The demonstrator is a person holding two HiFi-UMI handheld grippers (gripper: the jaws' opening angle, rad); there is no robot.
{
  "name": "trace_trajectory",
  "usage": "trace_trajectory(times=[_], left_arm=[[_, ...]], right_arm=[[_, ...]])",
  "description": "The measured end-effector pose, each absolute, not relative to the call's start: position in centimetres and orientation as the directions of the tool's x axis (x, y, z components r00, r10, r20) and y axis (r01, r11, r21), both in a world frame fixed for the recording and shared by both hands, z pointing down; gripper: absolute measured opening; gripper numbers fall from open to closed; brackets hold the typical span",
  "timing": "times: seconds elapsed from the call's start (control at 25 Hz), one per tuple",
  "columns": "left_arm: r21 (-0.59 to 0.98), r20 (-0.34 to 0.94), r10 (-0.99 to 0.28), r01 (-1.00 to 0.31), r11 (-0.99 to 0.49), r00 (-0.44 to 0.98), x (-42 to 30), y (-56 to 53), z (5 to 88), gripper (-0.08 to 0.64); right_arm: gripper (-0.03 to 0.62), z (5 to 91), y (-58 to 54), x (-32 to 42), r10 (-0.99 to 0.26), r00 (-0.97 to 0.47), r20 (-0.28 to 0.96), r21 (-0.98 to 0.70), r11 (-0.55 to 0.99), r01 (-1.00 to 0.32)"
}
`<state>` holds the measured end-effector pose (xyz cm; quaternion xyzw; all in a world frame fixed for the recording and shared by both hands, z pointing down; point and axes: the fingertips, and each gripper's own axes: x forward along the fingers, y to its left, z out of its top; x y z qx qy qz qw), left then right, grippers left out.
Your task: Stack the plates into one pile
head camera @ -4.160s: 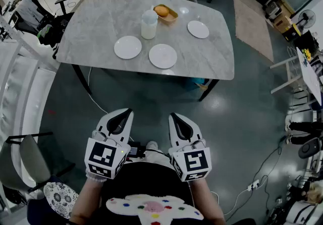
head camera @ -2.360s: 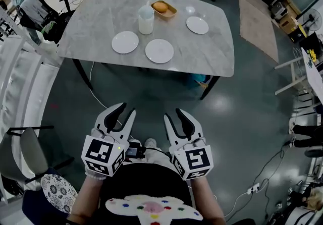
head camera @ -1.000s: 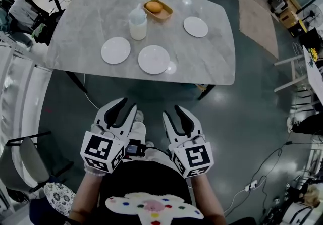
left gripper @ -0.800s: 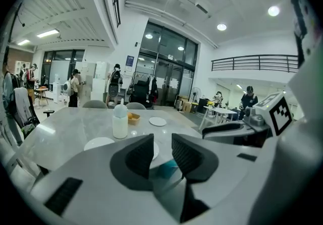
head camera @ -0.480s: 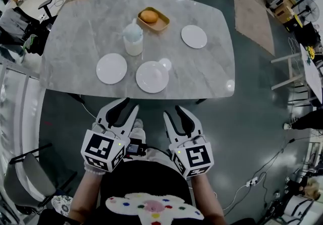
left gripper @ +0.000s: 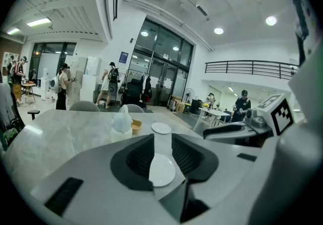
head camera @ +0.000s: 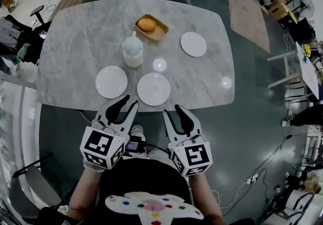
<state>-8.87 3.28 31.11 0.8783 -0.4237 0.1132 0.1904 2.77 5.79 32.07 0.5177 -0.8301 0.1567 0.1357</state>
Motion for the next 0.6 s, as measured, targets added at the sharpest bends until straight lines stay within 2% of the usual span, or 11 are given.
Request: trace_trajectory(times=[0.6], left_arm=[[0.277, 0.363, -0.650, -0.744, -0.608, 0.667, -8.4, 0.9, 32.0, 0.117]], right_arm=[[0.129, 33.0, 4.2, 3.6, -0.845, -0.351, 0.404, -0.123, 0.330, -0.936]])
